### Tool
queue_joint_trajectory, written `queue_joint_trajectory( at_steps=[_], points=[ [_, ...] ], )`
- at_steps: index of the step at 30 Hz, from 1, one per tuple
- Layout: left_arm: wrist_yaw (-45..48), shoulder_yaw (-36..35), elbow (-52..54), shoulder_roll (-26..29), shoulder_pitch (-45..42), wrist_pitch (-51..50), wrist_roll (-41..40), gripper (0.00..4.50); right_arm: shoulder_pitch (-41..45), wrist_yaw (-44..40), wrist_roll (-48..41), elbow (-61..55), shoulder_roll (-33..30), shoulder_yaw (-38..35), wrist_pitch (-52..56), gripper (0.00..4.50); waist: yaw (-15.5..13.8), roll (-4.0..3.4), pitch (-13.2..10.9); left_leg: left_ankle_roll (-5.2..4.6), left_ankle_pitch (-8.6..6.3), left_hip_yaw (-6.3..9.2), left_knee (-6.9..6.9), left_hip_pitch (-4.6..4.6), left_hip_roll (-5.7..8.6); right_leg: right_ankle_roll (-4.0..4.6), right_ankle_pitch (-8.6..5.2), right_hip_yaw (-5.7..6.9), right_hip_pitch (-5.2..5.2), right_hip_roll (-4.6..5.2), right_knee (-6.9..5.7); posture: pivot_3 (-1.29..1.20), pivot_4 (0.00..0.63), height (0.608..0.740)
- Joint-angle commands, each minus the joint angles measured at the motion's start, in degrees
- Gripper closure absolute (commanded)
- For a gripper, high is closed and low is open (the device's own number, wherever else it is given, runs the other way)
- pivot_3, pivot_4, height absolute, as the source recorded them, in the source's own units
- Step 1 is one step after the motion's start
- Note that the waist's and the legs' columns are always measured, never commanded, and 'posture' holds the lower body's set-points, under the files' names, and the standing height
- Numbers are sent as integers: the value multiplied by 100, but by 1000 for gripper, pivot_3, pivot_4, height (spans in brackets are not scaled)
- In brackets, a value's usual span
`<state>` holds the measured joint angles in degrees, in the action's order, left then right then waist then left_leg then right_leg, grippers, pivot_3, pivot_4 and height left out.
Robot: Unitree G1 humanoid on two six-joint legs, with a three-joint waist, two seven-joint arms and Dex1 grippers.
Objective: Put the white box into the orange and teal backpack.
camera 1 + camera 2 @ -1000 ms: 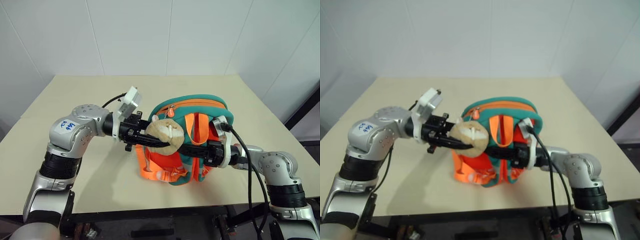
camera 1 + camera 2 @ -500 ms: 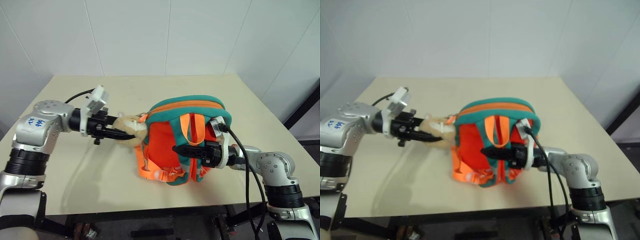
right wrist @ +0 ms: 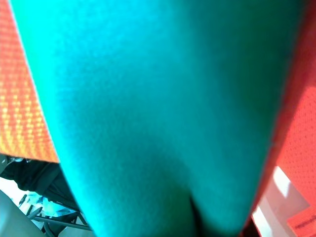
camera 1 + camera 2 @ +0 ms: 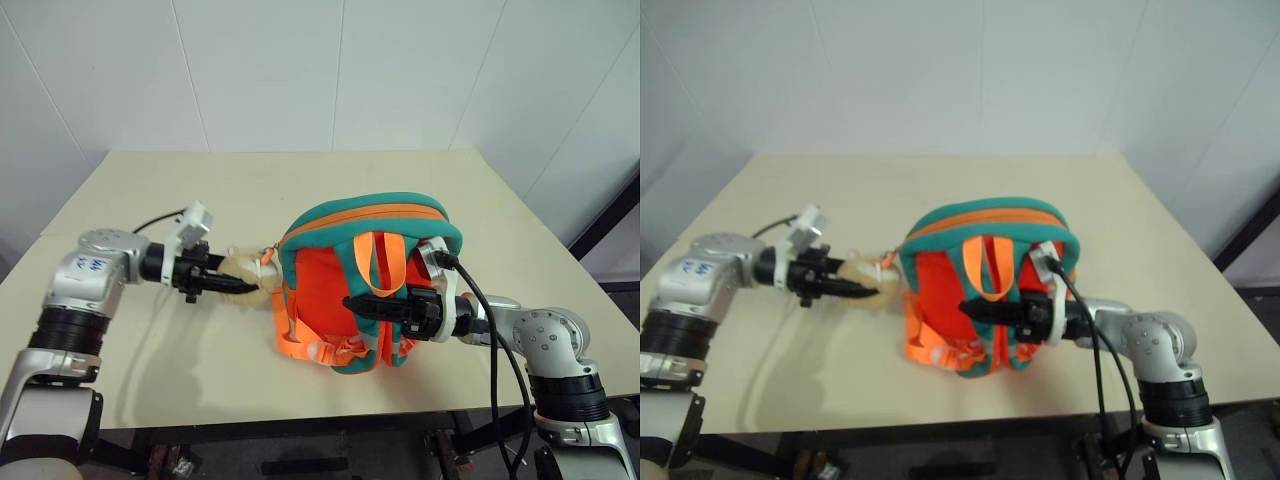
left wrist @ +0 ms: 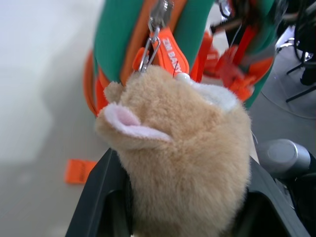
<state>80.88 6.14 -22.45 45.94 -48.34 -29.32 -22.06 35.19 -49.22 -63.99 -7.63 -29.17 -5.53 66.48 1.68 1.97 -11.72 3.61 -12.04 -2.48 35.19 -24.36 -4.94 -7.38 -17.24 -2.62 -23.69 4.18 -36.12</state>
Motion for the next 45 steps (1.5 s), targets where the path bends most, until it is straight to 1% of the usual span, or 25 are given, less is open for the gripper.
queue_joint_trajectory(
  at_steps=[1, 8, 9, 13, 17, 20, 22, 24, 25, 29, 30, 31, 33, 36, 38, 40, 45],
  points=[
    [-147, 42, 178, -112, 196, 100, 166, 2886, -82, 75, -219, -258, -40, -168, 77, 4483, -2, 0, 0, 0, 0, 0, 0, 0, 0, 0, 0, 0, 0, 0, -1, 0, 150, 740],
    [-318, 153, -218, -547, 332, 280, 389, 2886, -231, 205, -352, -386, -88, -290, 118, 4483, -20, 0, 0, 0, 0, 1, 1, 0, 0, 0, 0, 0, 1, 0, -1, 0, 150, 740],
    [-261, 104, -239, -625, 357, 148, 277, 2886, -239, 223, -360, -394, -78, -290, 114, 4483, -19, 1, 1, 0, 0, 1, 2, 0, 0, 0, 0, 0, 1, 0, -1, 0, 150, 740],
    [-278, -8, -448, -843, 529, 637, 342, 2886, -236, 305, -400, -389, -18, -287, 83, 4483, -21, 1, 1, 0, 0, 1, 2, 1, 0, 0, 0, 0, 2, 1, -1, 0, 150, 740],
    [-92, -235, -50, -831, 670, 511, 48, 2886, -206, 286, -373, -423, -78, -254, 52, 4483, -22, 1, 1, 0, 0, 1, 3, 0, 0, 0, 0, 0, 3, 1, -1, 0, 150, 740],
    [-239, -464, 354, -680, 716, 610, 22, 2886, -124, 12, -35, -692, -317, -84, -219, 4483, -21, 1, 1, 0, 0, 1, 2, -2, 0, 0, 0, 0, 0, 1, 0, 0, 150, 740],
    [-527, -666, 483, -616, 684, 765, 91, 2886, -52, -138, 103, -836, -473, 1, -337, 3769, -21, 1, 1, 0, 0, 2, 2, -3, 0, 0, 0, 1, 0, 1, 1, 0, 150, 740],
    [-731, -880, 620, -583, 670, 933, 49, 2170, -38, -382, 367, -1007, -676, 118, -596, 3137, -14, 1, 1, 0, 0, 1, 2, -3, 0, 0, 0, 1, 0, 1, 2, 0, 150, 740],
    [-769, -961, 690, -568, 682, 1008, 21, 1912, -52, -489, 454, -1072, -760, 152, -695, 2789, -16, 1, 1, 0, 0, 2, 2, -3, 0, 0, 0, 1, 0, 1, 2, 0, 150, 740],
    [-607, -1099, 1126, -212, 906, 910, -52, 575, -178, -924, 983, -1356, -1109, 223, -1357, 1401, -9, 1, 1, 0, 0, 1, 0, -4, 0, -1, 0, 1, 0, 1, 7, 0, 150, 740],
    [-589, -1106, 1191, -168, 947, 884, -81, 315, -205, -1001, 1057, -1381, -1160, 235, -1462, 1138, -10, 1, 1, 0, -1, 1, -1, -4, 0, -1, 0, 1, 0, 1, 9, 0, 150, 740],
    [-628, -1108, 1250, -140, 986, 856, -80, 4, -237, -1044, 1143, -1393, -1201, 237, -1570, 730, -14, 1, 1, 0, -1, 0, -2, -4, 0, -1, 0, 1, 0, 1, 10, 0, 150, 740],
    [-571, -1251, 1440, 36, 1268, 900, -144, 0, -442, -1197, 1576, -1467, -1471, 154, -2051, 50, -16, 1, 1, 0, -1, 0, -2, -4, 0, -1, 0, 2, 0, 1, 13, 0, 150, 740],
    [-494, -1414, 1534, 210, 1593, 1022, -215, 0, -690, -1311, 1802, -1355, -1723, -91, -2380, 50, -17, 1, 1, -2, -5, -3, -2, -4, 1, 1, 0, 1, 2, 3, 19, 0, 150, 740],
    [-571, -1519, 1492, 189, 1705, 1275, -191, 0, -873, -1461, 2075, -1204, -1906, -165, -2716, 50, -23, 2, 1, -2, -5, -3, -1, -4, 0, 1, -1, 1, 2, 3, 19, 0, 150, 740],
    [-602, -1605, 1582, 181, 1802, 1224, -310, 0, -1171, -1712, 2441, -1019, -2116, -263, -3218, 50, -35, 3, 1, -2, -5, -2, 0, -3, 1, 2, -1, 2, 4, 4, 18, 0, 150, 740],
    [-510, -1845, 2111, 203, 2141, 677, -904, 0, -1782, -1805, 2937, -315, -2290, -991, -4239, 50, -24, 3, 1, -3, -6, -8, 0, -1, 1, 1, 0, -1, 8, 6, 24, 0, 150, 740]
  ],
)
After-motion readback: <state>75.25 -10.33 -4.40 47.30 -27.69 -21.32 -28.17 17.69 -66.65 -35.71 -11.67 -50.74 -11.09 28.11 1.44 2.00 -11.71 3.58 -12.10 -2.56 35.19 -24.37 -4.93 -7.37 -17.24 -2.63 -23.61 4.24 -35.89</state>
